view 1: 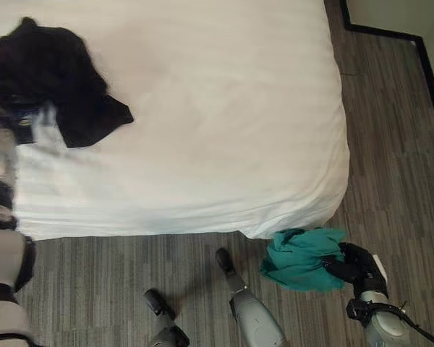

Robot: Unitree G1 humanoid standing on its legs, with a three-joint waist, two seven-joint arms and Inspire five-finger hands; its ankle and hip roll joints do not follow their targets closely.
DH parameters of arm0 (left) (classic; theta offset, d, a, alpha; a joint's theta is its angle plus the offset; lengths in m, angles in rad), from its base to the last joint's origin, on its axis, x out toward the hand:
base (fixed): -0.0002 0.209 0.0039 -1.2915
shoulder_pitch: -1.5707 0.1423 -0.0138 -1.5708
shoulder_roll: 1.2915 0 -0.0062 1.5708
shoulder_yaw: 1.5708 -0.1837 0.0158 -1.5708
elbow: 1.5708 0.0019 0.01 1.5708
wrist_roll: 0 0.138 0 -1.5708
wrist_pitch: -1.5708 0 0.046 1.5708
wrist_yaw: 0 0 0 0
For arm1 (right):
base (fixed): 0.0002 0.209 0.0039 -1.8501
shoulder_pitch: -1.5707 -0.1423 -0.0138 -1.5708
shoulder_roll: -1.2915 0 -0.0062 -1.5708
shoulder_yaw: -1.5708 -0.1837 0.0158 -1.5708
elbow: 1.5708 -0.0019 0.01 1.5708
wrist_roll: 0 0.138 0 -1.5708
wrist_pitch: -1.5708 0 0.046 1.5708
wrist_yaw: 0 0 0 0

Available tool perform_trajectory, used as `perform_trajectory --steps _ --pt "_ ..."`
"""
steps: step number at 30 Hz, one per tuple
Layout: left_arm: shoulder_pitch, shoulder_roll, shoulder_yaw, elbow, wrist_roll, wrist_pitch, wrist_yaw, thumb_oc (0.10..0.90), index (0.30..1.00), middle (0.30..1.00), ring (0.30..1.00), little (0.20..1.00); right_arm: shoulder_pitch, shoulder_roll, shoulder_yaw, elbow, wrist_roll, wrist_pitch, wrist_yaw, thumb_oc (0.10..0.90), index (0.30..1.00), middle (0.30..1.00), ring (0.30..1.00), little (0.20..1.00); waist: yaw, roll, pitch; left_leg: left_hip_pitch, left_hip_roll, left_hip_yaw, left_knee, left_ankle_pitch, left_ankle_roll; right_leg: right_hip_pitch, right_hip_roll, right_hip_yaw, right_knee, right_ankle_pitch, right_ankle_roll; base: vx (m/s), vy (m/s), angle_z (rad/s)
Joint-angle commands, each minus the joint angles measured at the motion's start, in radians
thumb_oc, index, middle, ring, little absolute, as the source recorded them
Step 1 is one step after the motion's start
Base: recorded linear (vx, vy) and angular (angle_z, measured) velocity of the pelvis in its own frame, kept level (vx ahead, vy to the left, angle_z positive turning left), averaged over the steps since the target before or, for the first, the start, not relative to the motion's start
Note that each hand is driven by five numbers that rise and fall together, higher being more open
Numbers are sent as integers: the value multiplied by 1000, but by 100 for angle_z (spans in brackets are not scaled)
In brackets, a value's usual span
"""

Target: Pick up bed clothes into laundry basket.

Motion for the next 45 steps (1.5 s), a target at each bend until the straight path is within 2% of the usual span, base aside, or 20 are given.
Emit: perform_trajectory --steps 1,4,5,6,7,8,9,13,15,16,17,19,25,29,32,33,34,37,40,45 --pt "28 -27 92 -340 -42 -256 37 400 300 300 300 300 -8 -135 -242 -91 -18 -134 -134 400 300 300 300 300 -44 99 -52 173 -56 -24 2 -138 -7 128 69 21 16 -101 52 98 -20 16" --pt "157 -74 162 -462 -67 -281 32 400 300 300 300 300 -24 -156 -277 -104 -37 -148 -170 400 300 300 300 300 -52 94 -72 258 -57 16 2 -140 -2 174 88 54 17 -110 53 146 18 -7" --pt "261 -91 213 -565 -63 -305 42 400 300 300 300 300 -60 -175 -303 -122 -50 -169 -193 400 300 300 300 300 -7 59 -84 276 -70 -97 77 -148 2 194 122 137 35 -109 51 141 41 -57" --pt "275 -93 222 -576 -59 -302 46 400 300 300 300 300 -60 -178 -299 -121 -51 -169 -194 400 300 300 300 300 -2 60 -84 278 -69 -89 85 -155 2 195 124 146 37 -110 52 133 -7 -161" --pt "425 -138 317 -728 -68 -338 52 400 300 300 300 300 -61 -197 -312 -167 -79 -181 -202 400 300 300 300 300 82 23 -85 239 -121 -372 104 -182 30 202 150 270 52 -91 54 33 -37 -249" --pt "444 -141 330 -743 -64 -334 53 400 300 300 300 300 -58 -201 -309 -171 -79 -179 -202 400 300 300 300 300 81 23 -91 234 -123 -369 106 -176 30 198 148 274 51 -85 55 83 -58 -357" --pt "593 -232 415 -830 -89 -346 22 400 300 300 300 300 -31 -190 -368 -217 -122 -182 -210 400 300 300 300 300 68 -1 -96 235 -135 -491 83 -228 59 196 168 372 50 -76 49 43 39 -270" --pt "767 -369 447 -966 -34 -336 -8 400 300 300 300 300 -44 -147 -457 -256 -142 -197 -256 400 300 300 300 300 7 21 -127 284 -134 -352 10 -230 85 149 176 432 49 -51 73 37 156 -144" --pt "836 -391 469 -954 -24 -325 -1 400 300 300 300 300 -71 -100 -440 -321 -123 -216 -254 400 300 300 300 300 15 25 -110 317 -131 -253 2 -242 93 78 190 368 116 -30 107 -40 67 -151" --pt "862 -398 491 -970 -28 -321 3 400 300 300 300 300 -68 -86 -426 -367 -141 -217 -247 400 300 300 300 300 49 22 -95 336 -122 -190 2 -243 86 34 137 154 162 -23 114 -186 -92 -221" --pt "921 -442 543 -988 -81 -315 -12 400 300 300 300 300 -76 -78 -407 -418 -191 -199 -242 400 300 300 300 300 89 28 -79 361 -94 -91 2 -241 71 30 -21 -240 198 -42 75 -232 -111 -224" --pt "958 -443 577 -1008 -51 -317 -11 400 300 300 300 300 -82 -48 -390 -455 -221 -182 -235 400 300 300 300 300 55 34 -88 375 -81 -27 2 -242 67 42 -52 -327 210 -52 68 -98 -39 -226" --pt "963 -442 563 -1041 -42 -303 -37 400 300 300 300 300 -72 -9 -327 -502 -241 -141 -191 400 300 300 300 300 32 31 -131 409 -90 53 2 -246 67 63 -92 -270 207 18 101 59 -138 -119" --pt "947 -426 568 -1025 -26 -303 -39 400 300 300 300 300 -59 -2 -273 -495 -156 -145 -137 400 300 300 300 300 45 15 -155 448 -43 123 90 -191 11 150 -48 -291 125 -58 71 87 -326 -44" --pt "978 -453 571 -1028 -73 -302 -67 400 300 300 300 300 -34 7 -244 -509 -82 -153 -94 400 300 300 300 300 73 4 -149 358 84 92 363 -65 -52 227 23 -256 74 -104 2 128 -427 -30" --pt "1027 -476 571 -1046 -81 -297 -73 400 300 300 300 300 -41 -17 -220 -484 -54 -149 -83 400 300 300 300 300 120 -26 -134 273 75 -36 555 -15 -42 287 39 -206 27 -113 -35 204 -396 -45" --pt "1040 -481 569 -1050 -73 -289 -70 400 300 300 300 300 -53 -34 -211 -474 -50 -144 -89 400 300 300 300 300 147 -45 -126 205 20 -114 579 -52 -24 311 30 -174 10 -110 -41 147 -244 -92" --pt "1066 -506 584 -1028 -87 -285 -63 400 300 300 300 300 -65 -48 -198 -480 -33 -133 -73 400 300 300 300 300 169 -62 -122 129 -25 -162 489 -94 9 327 7 -144 1 -98 -23 74 -59 -96" --pt "1096 -507 599 -1004 -71 -283 -46 400 300 300 300 300 -63 -70 -199 -493 -60 -128 -61 400 300 300 300 300 203 -34 -132 131 -64 -161 204 -79 17 354 6 -122 2 -113 -10 214 57 -23" --pt "1087 -523 593 -1000 -63 -273 -58 400 300 300 300 300 -32 -35 -223 -510 -76 -110 -47 400 300 300 300 300 189 1 -143 226 -80 -151 69 -64 25 376 18 -136 9 -143 -14 114 55 -22"
